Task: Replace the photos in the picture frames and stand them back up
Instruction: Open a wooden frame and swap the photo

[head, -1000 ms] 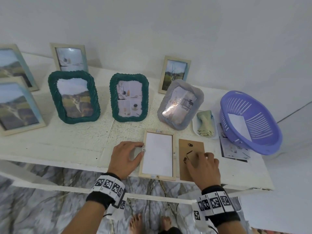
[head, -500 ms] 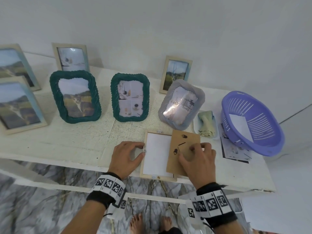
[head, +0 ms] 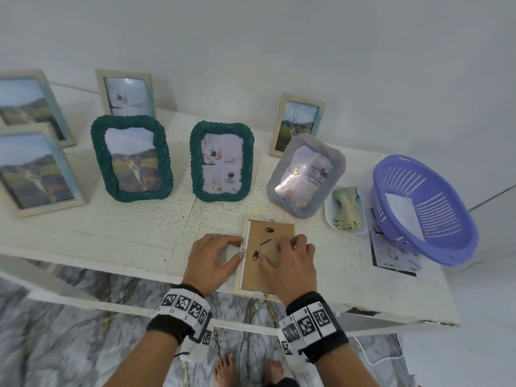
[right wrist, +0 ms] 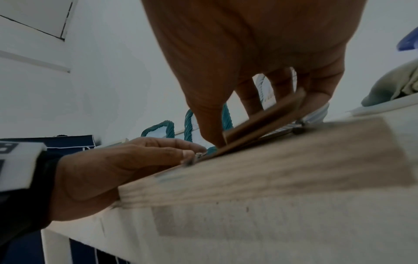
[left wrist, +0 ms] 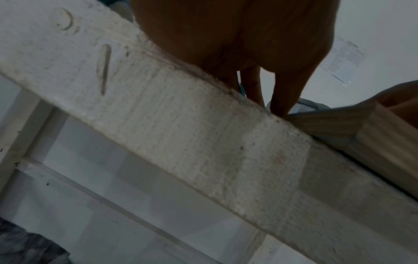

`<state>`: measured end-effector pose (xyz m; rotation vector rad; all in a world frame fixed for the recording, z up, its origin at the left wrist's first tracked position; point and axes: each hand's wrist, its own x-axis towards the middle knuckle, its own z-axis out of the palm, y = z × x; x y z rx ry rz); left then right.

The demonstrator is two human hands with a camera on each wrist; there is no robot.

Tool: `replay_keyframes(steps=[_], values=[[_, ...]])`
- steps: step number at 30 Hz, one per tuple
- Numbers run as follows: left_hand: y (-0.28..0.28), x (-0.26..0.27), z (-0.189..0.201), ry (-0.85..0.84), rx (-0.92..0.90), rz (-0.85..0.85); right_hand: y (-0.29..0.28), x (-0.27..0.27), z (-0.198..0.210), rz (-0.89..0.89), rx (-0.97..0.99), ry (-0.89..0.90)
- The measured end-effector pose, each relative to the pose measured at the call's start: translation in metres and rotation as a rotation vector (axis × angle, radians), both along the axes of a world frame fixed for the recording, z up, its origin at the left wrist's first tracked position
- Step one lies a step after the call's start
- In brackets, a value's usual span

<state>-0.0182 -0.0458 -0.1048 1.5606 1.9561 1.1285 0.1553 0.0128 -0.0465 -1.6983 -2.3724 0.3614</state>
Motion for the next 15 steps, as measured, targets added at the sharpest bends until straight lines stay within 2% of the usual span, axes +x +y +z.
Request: replay_keyframes(steps=[4, 7, 12, 15], values=[[0.001, 0.000, 0.000, 0.008, -0.009, 0.002, -0.002, -0.003, -0.006, 0.024, 0.067, -0.036], [0.000, 0.001, 0.001, 0.006, -0.005, 0.003, 0.002, 0.005, -0.007, 0.074, -0.009, -0.015], [0.000, 0.000, 0.001, -0.015, -0.003, -0.001, 0.021, 0.035, -0.005, 0.096, -0.122, 0.236], [0.000, 0.000, 0.000, -0.027, 0.008, -0.006, 0.033, 0.056, -0.010, 0.146, -0.211, 0.317]])
